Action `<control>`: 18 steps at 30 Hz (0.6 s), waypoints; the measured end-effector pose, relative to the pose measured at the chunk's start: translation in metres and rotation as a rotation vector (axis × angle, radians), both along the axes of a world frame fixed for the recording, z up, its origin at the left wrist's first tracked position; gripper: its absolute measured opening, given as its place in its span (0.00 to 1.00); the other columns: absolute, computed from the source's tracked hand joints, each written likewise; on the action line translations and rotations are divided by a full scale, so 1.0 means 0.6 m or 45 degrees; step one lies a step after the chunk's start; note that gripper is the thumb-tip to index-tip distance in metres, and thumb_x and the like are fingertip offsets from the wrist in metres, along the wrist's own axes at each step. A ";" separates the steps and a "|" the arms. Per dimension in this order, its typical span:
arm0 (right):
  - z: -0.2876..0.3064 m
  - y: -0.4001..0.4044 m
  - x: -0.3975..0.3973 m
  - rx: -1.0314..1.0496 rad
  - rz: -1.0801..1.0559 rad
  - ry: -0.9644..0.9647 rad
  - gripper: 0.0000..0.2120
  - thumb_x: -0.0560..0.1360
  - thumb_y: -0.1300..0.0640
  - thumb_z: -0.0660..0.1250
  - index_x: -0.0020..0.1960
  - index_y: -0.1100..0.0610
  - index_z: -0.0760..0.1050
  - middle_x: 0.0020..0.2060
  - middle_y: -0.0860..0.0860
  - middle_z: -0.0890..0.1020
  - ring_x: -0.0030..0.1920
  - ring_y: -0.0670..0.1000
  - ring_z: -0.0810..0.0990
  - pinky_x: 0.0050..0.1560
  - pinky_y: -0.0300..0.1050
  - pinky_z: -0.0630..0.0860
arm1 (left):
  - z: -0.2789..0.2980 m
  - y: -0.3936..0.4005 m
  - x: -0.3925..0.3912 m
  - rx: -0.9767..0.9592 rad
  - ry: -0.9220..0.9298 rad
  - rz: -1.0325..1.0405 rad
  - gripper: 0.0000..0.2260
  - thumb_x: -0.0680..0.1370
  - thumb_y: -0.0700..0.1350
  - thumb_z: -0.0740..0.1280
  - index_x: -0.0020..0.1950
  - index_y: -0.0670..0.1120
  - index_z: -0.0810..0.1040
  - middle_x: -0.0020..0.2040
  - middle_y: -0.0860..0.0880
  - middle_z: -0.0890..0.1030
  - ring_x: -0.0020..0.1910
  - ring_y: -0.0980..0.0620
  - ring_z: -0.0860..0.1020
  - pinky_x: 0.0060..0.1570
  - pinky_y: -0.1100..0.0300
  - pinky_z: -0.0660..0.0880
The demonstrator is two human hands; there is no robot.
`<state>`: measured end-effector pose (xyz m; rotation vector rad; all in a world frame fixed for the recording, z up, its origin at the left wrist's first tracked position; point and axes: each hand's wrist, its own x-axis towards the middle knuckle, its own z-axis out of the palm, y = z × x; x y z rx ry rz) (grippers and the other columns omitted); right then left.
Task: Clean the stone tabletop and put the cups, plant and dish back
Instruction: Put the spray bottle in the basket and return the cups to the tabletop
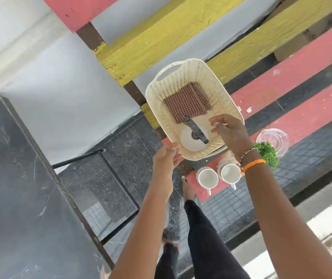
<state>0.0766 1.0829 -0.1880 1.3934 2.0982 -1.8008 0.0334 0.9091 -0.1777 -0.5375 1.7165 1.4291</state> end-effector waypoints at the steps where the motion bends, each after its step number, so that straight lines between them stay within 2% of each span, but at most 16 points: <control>1: 0.010 -0.011 0.027 0.004 -0.008 0.002 0.11 0.75 0.66 0.59 0.48 0.57 0.78 0.43 0.51 0.78 0.37 0.47 0.78 0.46 0.41 0.72 | -0.007 -0.008 0.025 -0.036 -0.030 0.009 0.09 0.80 0.39 0.57 0.53 0.45 0.77 0.41 0.51 0.78 0.41 0.55 0.77 0.41 0.66 0.74; 4: 0.012 -0.041 0.111 0.041 -0.061 -0.019 0.10 0.75 0.66 0.60 0.43 0.55 0.77 0.36 0.48 0.77 0.35 0.46 0.74 0.41 0.41 0.71 | -0.030 -0.020 0.099 -0.129 -0.129 -0.056 0.09 0.79 0.38 0.58 0.53 0.44 0.76 0.37 0.51 0.74 0.36 0.55 0.73 0.40 0.64 0.72; 6: -0.008 -0.056 0.162 0.041 -0.109 -0.093 0.10 0.74 0.66 0.60 0.41 0.55 0.76 0.34 0.47 0.76 0.39 0.50 0.73 0.45 0.44 0.70 | -0.044 -0.021 0.138 -0.200 -0.196 -0.203 0.07 0.79 0.39 0.59 0.49 0.45 0.76 0.36 0.50 0.72 0.32 0.55 0.69 0.35 0.66 0.69; 8: -0.039 -0.070 0.212 -0.006 -0.158 -0.169 0.08 0.74 0.67 0.60 0.43 0.59 0.77 0.34 0.49 0.75 0.42 0.53 0.72 0.46 0.45 0.69 | -0.057 -0.017 0.171 -0.263 -0.272 -0.390 0.05 0.79 0.41 0.59 0.48 0.45 0.74 0.34 0.50 0.70 0.29 0.56 0.67 0.30 0.66 0.67; 11: -0.092 -0.087 0.273 -0.045 -0.263 -0.308 0.10 0.75 0.65 0.59 0.52 0.61 0.77 0.40 0.54 0.76 0.42 0.53 0.72 0.40 0.42 0.68 | -0.079 -0.010 0.209 -0.313 -0.329 -0.599 0.12 0.80 0.40 0.57 0.62 0.42 0.71 0.36 0.51 0.71 0.30 0.56 0.69 0.28 0.70 0.68; 13: -0.121 -0.095 0.290 -0.096 -0.308 -0.348 0.13 0.77 0.65 0.57 0.60 0.60 0.73 0.46 0.56 0.74 0.45 0.54 0.72 0.43 0.45 0.70 | -0.093 -0.004 0.221 -0.332 -0.300 -0.688 0.15 0.80 0.38 0.56 0.66 0.43 0.69 0.38 0.50 0.72 0.31 0.56 0.69 0.28 0.70 0.69; 16: -0.153 -0.107 0.296 -0.181 -0.302 -0.337 0.18 0.78 0.66 0.55 0.67 0.61 0.64 0.54 0.56 0.68 0.50 0.54 0.69 0.55 0.52 0.70 | -0.119 0.008 0.227 -0.357 -0.256 -0.750 0.15 0.79 0.35 0.56 0.66 0.41 0.68 0.37 0.50 0.71 0.31 0.55 0.69 0.23 0.70 0.69; 18: -0.173 -0.111 0.296 -0.172 -0.284 -0.404 0.18 0.79 0.63 0.55 0.68 0.63 0.64 0.56 0.58 0.66 0.53 0.55 0.69 0.59 0.51 0.68 | -0.134 0.018 0.232 -0.349 -0.288 -0.728 0.10 0.79 0.35 0.56 0.58 0.44 0.70 0.36 0.51 0.72 0.31 0.56 0.70 0.24 0.69 0.71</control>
